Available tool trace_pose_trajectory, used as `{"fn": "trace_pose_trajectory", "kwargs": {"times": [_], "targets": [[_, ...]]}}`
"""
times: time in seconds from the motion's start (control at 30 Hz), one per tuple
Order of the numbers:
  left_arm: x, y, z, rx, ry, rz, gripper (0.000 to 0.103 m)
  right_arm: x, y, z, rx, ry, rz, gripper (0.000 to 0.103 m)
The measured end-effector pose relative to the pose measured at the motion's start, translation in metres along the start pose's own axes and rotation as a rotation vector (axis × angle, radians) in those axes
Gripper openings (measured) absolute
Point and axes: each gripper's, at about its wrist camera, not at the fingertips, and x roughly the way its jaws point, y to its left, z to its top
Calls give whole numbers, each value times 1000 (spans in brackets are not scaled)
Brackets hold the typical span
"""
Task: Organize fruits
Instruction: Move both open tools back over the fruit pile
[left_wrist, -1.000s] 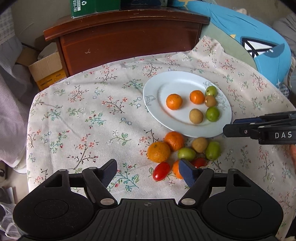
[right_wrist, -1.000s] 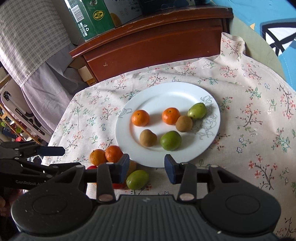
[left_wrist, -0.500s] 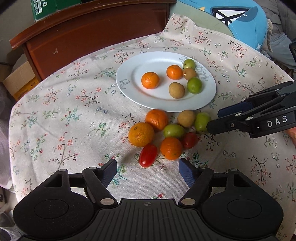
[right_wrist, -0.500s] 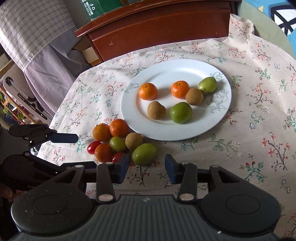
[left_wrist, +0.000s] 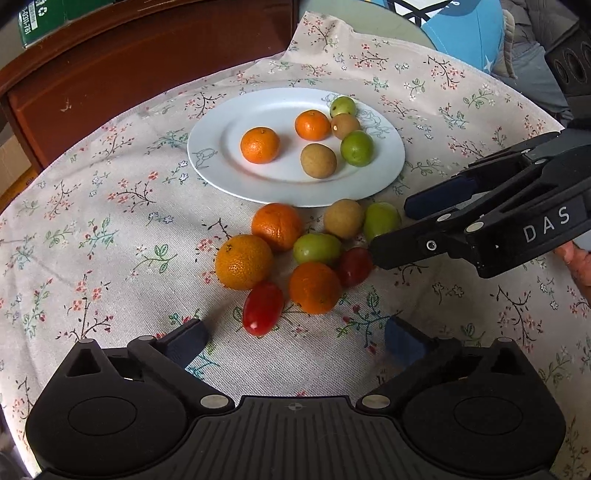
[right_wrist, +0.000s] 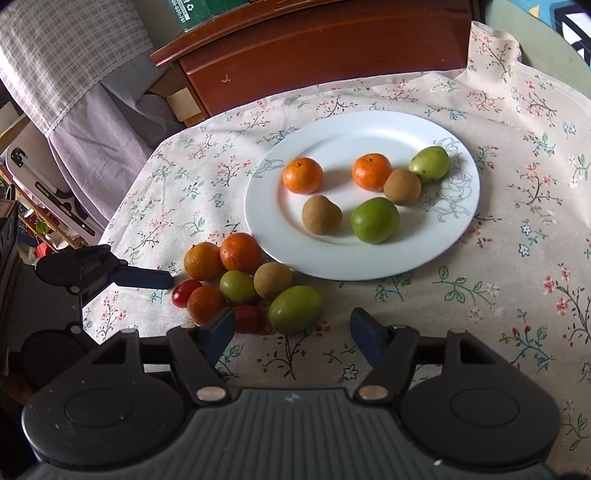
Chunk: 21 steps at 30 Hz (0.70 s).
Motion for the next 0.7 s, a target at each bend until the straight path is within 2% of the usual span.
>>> {"fn": "trace_pose_trajectory", "kwargs": {"times": [0.17, 0.3, 0.4, 0.5, 0.6, 0.7], "targets": [[-1, 0, -3, 10, -13, -6, 103, 0, -1, -1, 7, 1, 4, 85], [-2, 3, 0, 34, 1, -21, 103, -2, -4, 1, 9, 14, -8, 85], [-6, 2, 0, 59, -19, 12, 103, -2, -4, 1, 12, 19, -12, 85], [-9, 7, 2, 31, -35, 46, 102, -3, -3, 2, 5, 8, -23, 84], [-13, 15, 5, -13, -57, 53, 101, -3, -5, 3, 12, 8, -22, 74], [-12, 18, 6, -19, -50, 51, 92, -3, -4, 3, 8, 7, -25, 64]]}}
